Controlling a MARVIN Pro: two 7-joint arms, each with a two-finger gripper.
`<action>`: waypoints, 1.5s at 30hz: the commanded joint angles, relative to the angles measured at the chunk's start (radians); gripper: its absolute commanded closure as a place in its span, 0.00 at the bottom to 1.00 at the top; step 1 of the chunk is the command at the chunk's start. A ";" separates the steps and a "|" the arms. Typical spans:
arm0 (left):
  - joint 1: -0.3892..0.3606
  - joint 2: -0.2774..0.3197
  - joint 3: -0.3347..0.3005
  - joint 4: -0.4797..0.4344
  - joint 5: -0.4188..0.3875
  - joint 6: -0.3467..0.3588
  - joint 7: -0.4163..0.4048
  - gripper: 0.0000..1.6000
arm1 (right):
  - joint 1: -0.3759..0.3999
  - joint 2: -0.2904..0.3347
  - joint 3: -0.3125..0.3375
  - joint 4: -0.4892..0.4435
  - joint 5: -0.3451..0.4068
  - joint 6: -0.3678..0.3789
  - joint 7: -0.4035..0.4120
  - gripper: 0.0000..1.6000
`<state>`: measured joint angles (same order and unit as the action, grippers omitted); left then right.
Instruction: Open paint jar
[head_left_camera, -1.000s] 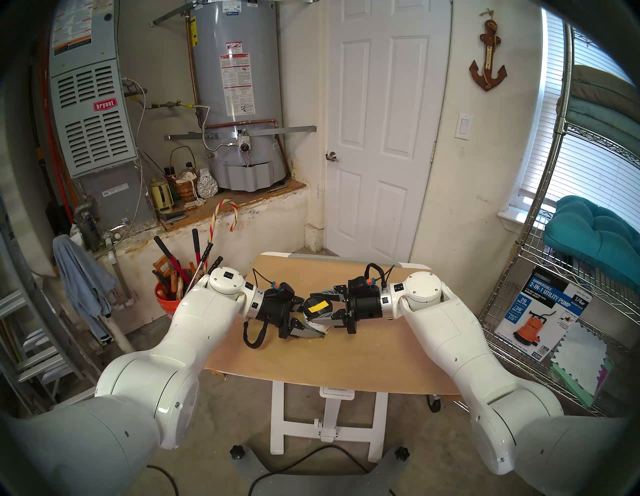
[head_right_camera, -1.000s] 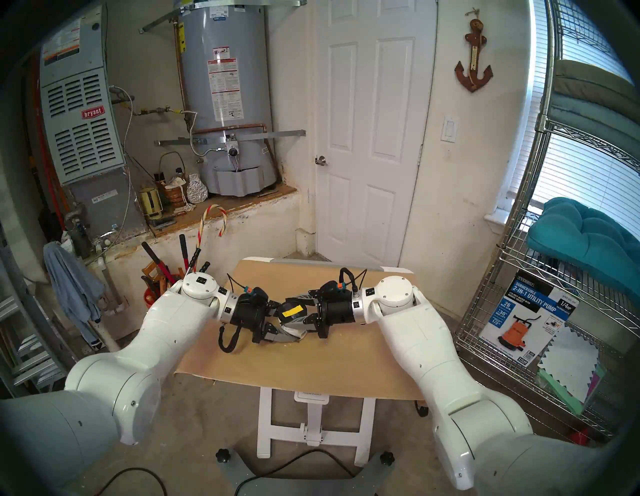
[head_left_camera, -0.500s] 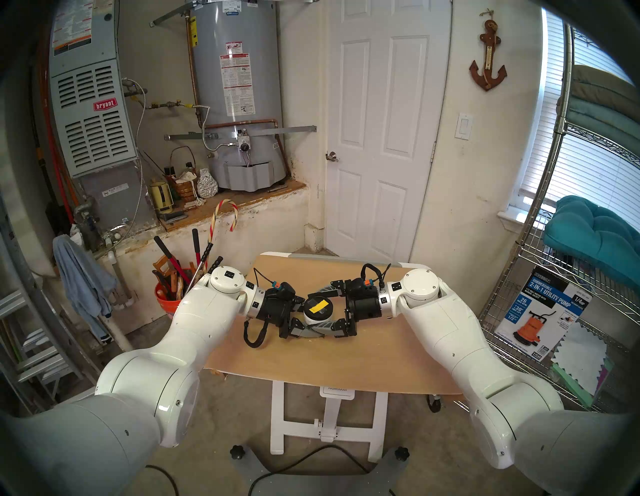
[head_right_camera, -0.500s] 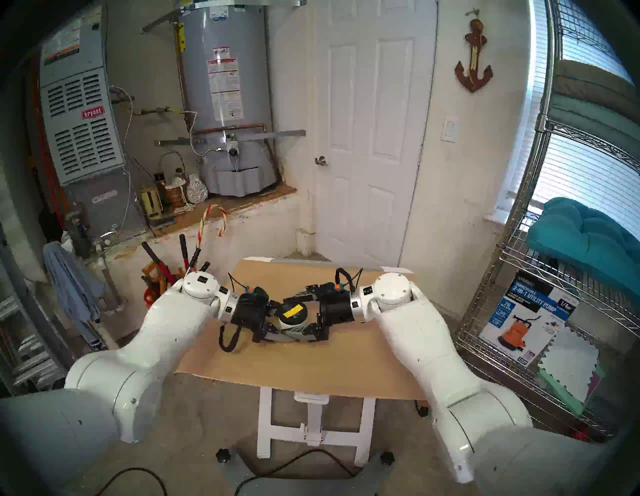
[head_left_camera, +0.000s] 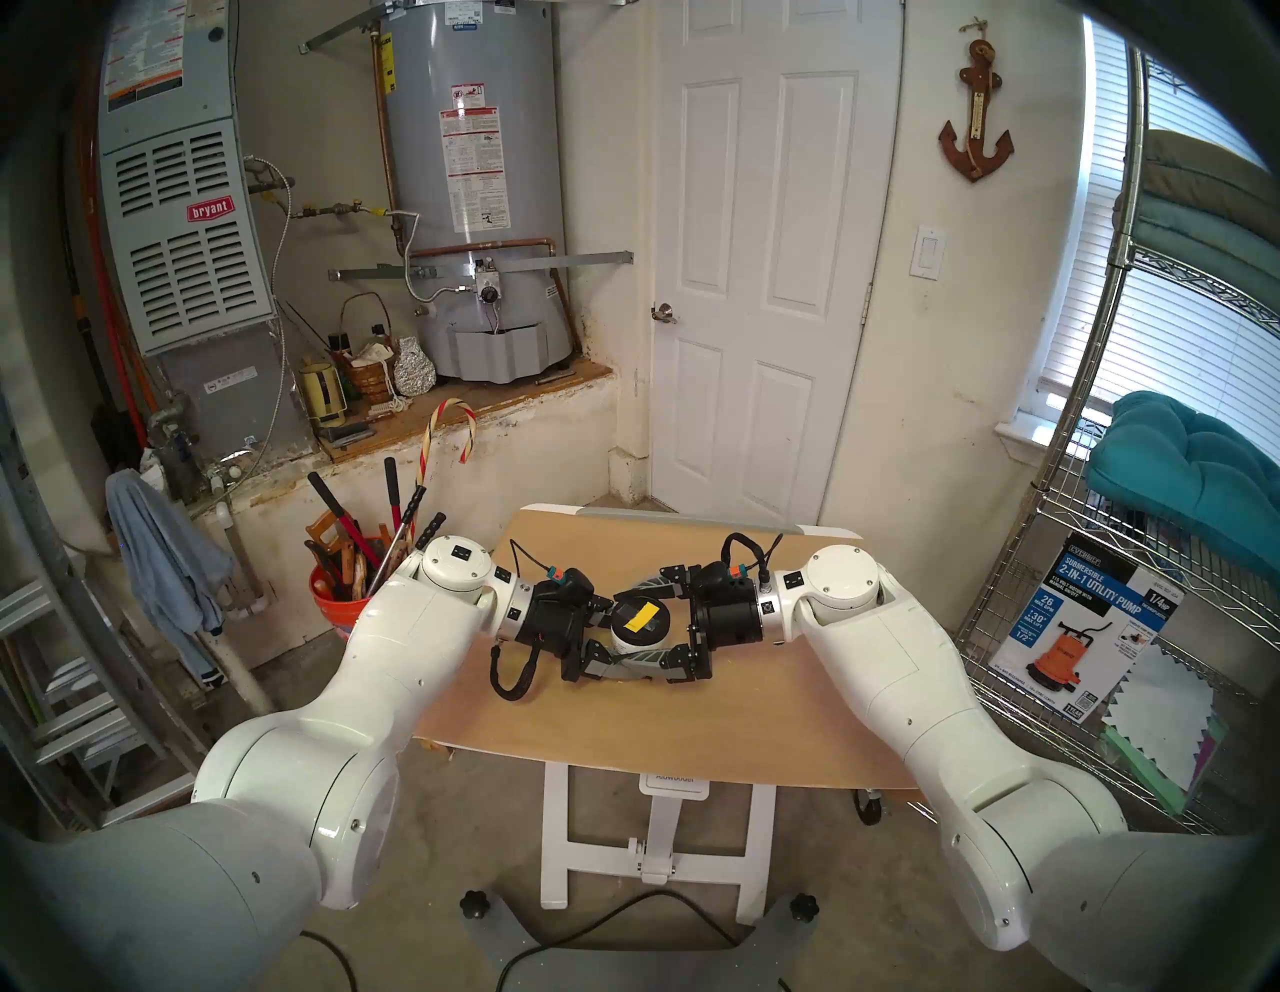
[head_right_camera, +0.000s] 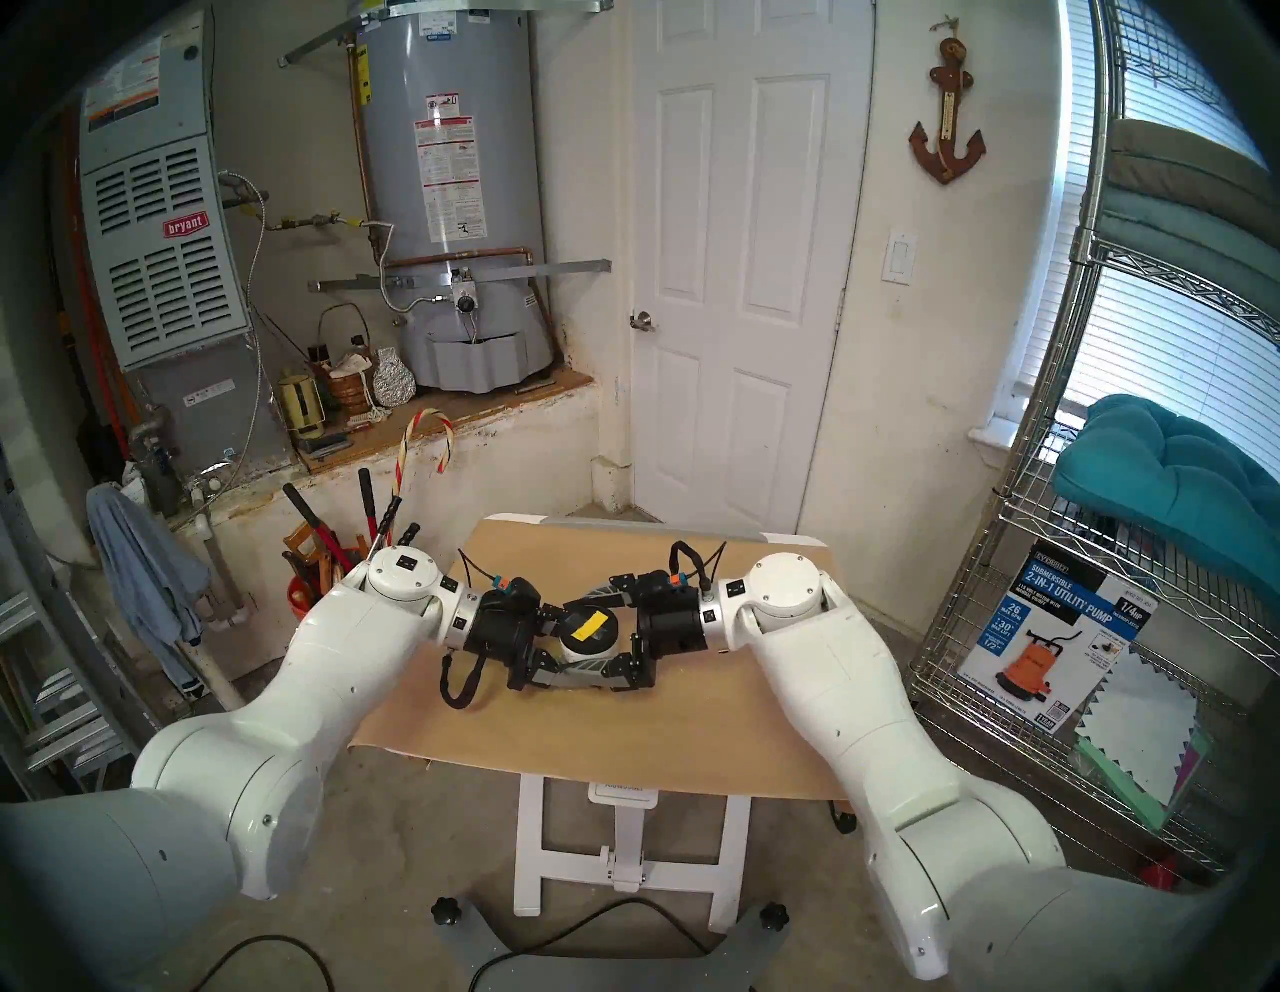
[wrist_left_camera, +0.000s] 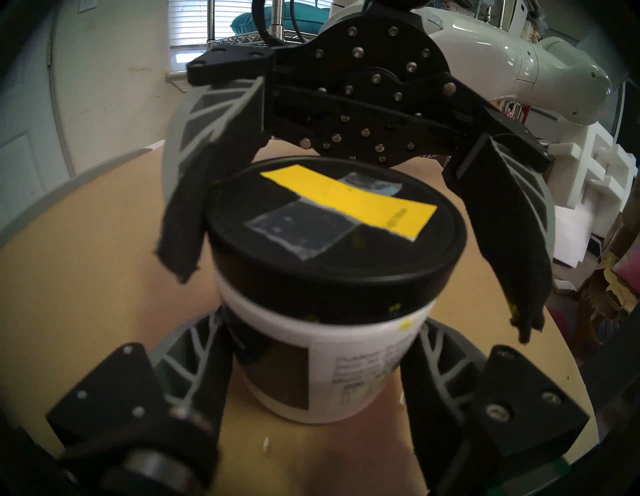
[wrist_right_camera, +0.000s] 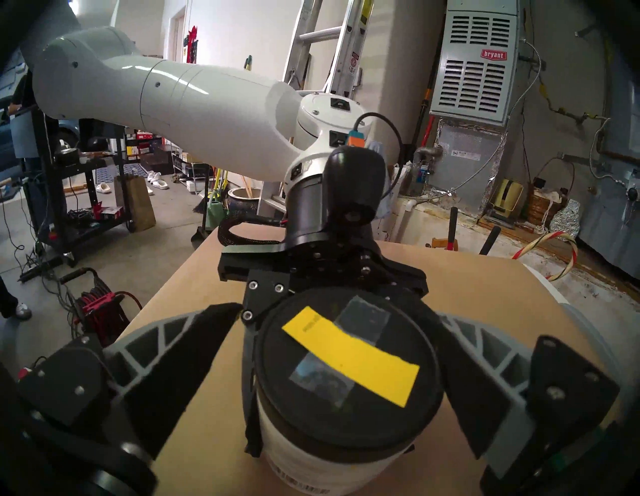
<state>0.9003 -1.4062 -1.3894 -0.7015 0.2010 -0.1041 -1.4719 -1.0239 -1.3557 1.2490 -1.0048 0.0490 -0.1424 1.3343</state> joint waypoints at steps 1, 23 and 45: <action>0.010 0.008 -0.005 -0.023 0.001 0.011 0.006 1.00 | -0.033 -0.013 0.034 -0.050 0.035 0.032 -0.025 0.00; 0.005 0.008 -0.011 -0.024 0.006 0.014 0.011 1.00 | -0.188 -0.098 0.279 -0.131 0.257 0.174 -0.159 0.00; -0.017 0.001 -0.016 0.010 0.015 0.010 0.034 1.00 | -0.414 -0.137 0.260 -0.433 0.185 0.194 -0.300 0.00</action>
<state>0.8930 -1.4025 -1.4082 -0.6935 0.2141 -0.0889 -1.4375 -1.3582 -1.4661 1.5183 -1.3287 0.2419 0.0866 1.0592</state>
